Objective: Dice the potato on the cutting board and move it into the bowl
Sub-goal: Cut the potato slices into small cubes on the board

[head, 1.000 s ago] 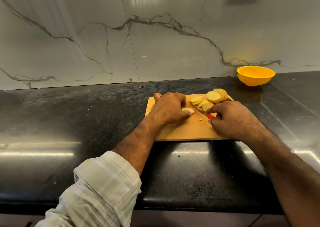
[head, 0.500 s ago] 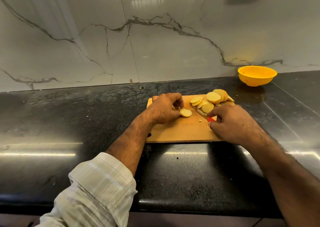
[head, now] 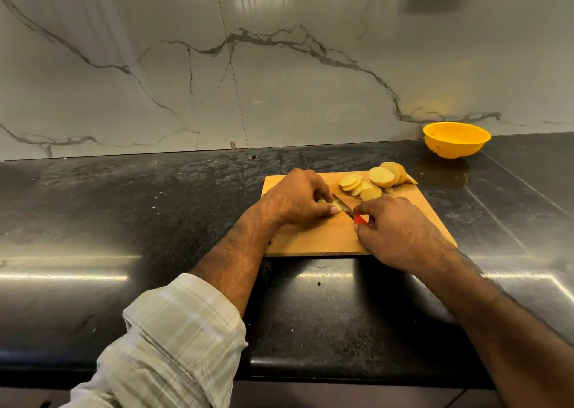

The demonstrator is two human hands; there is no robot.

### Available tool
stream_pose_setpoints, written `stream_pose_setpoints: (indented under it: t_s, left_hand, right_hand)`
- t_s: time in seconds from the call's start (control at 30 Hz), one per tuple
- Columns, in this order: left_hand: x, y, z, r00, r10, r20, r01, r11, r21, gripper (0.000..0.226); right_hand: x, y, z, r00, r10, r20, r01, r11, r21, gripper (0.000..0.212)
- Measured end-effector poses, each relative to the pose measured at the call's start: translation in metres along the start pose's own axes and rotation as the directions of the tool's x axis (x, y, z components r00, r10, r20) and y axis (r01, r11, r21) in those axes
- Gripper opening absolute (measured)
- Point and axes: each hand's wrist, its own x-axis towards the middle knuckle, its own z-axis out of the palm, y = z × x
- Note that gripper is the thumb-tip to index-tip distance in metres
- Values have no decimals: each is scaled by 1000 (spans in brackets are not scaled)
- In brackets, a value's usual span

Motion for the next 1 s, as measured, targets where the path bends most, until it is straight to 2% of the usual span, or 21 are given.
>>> stream_pose_setpoints:
  t_s: [0.37, 0.5, 0.73, 1.0]
  left_hand:
    - [2, 4, 0, 999, 14, 41, -17, 997, 78, 23]
    - [3, 2, -4, 997, 13, 77, -20, 995, 102, 25]
    - [1, 2, -6, 999, 12, 37, -15, 996, 91, 20]
    - [1, 3, -4, 999, 35, 28, -37, 993, 108, 18]
  right_hand:
    - [-7, -23, 1, 994, 56, 90, -47, 993, -104, 43]
    - [0, -29, 2, 997, 36, 70, -27, 992, -125, 37]
    - [6, -28, 3, 1000, 3, 2, -3, 993, -120, 32]
    - [7, -46, 0, 1000, 21, 15, -19, 991, -135, 32]
